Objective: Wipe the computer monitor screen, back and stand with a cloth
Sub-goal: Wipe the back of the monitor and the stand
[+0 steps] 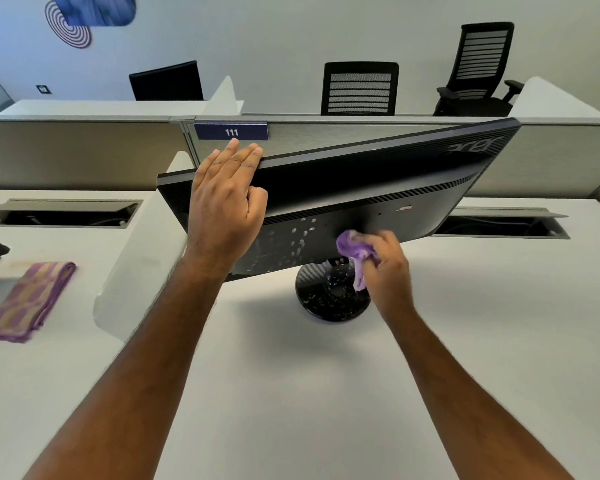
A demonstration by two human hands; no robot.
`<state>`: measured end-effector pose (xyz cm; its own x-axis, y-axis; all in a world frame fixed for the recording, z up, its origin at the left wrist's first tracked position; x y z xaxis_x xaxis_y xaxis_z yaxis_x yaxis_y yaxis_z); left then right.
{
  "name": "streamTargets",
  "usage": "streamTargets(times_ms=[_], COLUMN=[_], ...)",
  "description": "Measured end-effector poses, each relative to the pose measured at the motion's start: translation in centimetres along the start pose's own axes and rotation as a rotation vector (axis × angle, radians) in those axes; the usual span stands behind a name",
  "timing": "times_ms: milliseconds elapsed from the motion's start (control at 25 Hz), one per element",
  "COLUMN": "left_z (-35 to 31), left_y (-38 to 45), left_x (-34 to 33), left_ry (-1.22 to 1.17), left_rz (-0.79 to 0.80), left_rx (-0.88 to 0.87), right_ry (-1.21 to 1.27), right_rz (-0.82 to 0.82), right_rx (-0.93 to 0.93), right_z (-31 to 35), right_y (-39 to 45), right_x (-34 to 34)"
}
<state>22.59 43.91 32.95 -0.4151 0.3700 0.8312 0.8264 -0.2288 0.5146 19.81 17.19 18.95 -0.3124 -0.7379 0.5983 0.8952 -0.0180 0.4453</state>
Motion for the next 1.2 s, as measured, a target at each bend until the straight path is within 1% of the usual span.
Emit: streamTargets(times_ms=[80,160,240,360,440,480,560,600,720,760,840,920,960,1000,1080,1120,1200], left_z=[0.0,0.0,0.0,0.2,0.2,0.1,-0.1,-0.1,-0.2,-0.2,-0.2,0.0,0.2,0.3,0.3,0.1,-0.1], left_y=[0.2,0.3,0.3,0.4,0.4,0.3,0.3,0.3,0.2,0.2,0.2,0.2,0.2,0.2,0.2,0.2,0.2], left_x=[0.0,-0.1,-0.1,-0.2,-0.1,-0.1,-0.1,-0.1,-0.2,-0.3,-0.4,-0.4,-0.3,-0.3,-0.3,-0.3,-0.2], left_ry=[-0.003,-0.006,-0.006,-0.008,-0.006,-0.002,0.007,0.011,0.027,0.028,0.023,0.012,0.009,0.008,0.012,0.014,0.013], left_rz=[-0.001,0.000,0.007,0.011,0.011,0.010,0.005,0.000,-0.022,-0.025,-0.023,-0.022,-0.025,-0.027,-0.021,-0.017,-0.019], left_rx=[0.003,0.008,0.010,0.010,0.006,0.003,-0.001,-0.001,-0.002,-0.004,-0.001,0.011,0.016,0.016,0.003,-0.005,-0.010], right_ry=[0.138,0.167,0.065,-0.089,-0.111,-0.099,-0.038,0.005,0.106,0.102,0.035,-0.035,-0.065,-0.096,-0.184,-0.230,-0.284], right_rz=[-0.112,-0.125,-0.049,0.135,0.238,0.253,0.214,0.161,-0.085,-0.121,-0.115,-0.102,-0.073,-0.011,0.163,0.257,0.419], right_rx=[0.046,0.078,0.080,0.027,-0.043,-0.060,-0.027,0.017,0.188,0.229,0.286,0.348,0.393,0.433,0.466,0.450,0.360], right_z=[2.0,3.0,2.5,-0.4,-1.8,-1.9,-0.7,0.5,5.2,6.5,8.0,7.8,7.3,6.7,5.0,3.8,1.6], right_y=[0.6,0.9,0.6,-0.5,-1.2,-1.5,-0.9,-0.3,1.9,2.5,2.9,2.6,2.4,2.1,0.9,0.1,-1.2], right_x=[1.5,1.0,-1.2,-4.8,-6.0,-5.9,-4.3,-2.8,2.0,2.7,1.9,0.1,-0.9,-2.1,-5.1,-6.6,-8.9])
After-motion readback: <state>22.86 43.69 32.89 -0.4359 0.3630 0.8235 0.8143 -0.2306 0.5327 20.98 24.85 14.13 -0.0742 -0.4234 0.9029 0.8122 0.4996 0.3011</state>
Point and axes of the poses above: each hand's wrist, its own y-axis towards the middle knuckle, its own x-axis out of the back of the hand, z = x × y, the point moved 6 cm from there along y, towards the middle knuckle, and after that the axes turned 12 degrees about z, right-handed, at the moved point
